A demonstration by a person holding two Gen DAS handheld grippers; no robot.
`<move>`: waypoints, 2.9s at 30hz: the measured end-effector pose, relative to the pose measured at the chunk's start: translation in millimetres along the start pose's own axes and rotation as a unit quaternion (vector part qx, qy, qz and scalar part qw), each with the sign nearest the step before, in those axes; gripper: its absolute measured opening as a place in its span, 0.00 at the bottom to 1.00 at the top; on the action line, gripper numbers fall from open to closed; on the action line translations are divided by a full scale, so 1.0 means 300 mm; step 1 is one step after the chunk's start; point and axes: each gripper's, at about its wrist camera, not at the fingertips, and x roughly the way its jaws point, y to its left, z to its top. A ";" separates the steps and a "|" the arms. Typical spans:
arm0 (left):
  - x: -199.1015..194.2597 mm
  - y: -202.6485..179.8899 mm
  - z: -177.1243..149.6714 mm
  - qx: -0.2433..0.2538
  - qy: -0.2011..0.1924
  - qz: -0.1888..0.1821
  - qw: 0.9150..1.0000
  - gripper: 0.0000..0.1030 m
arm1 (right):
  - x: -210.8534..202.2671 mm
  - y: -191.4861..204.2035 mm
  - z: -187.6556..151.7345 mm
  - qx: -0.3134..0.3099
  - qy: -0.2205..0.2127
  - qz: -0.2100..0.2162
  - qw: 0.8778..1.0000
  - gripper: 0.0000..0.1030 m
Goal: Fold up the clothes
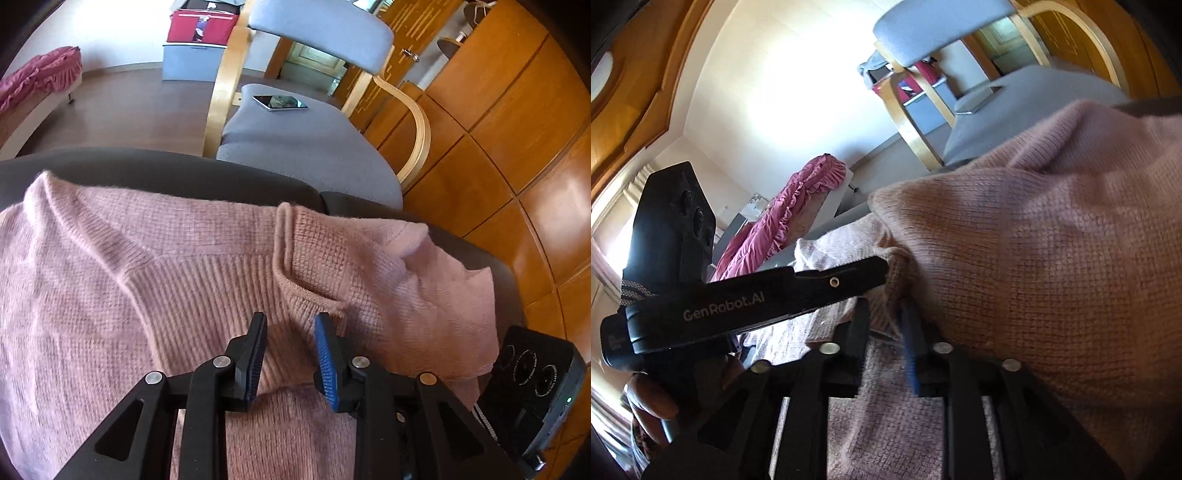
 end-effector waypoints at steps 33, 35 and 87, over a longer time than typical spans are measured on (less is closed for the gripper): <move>-0.096 0.126 0.026 -0.110 -0.107 -0.112 0.982 0.05 | -0.081 0.090 -0.012 -0.075 -0.026 -0.008 0.997 0.35; -0.114 0.159 0.033 -0.115 -0.112 -0.114 0.980 0.05 | -0.084 0.110 -0.015 -0.091 -0.024 -0.011 0.996 0.35; -0.188 0.351 -0.148 -0.104 -0.201 -0.196 0.954 0.05 | -0.528 -0.452 -0.034 0.161 -0.145 -0.190 0.958 0.14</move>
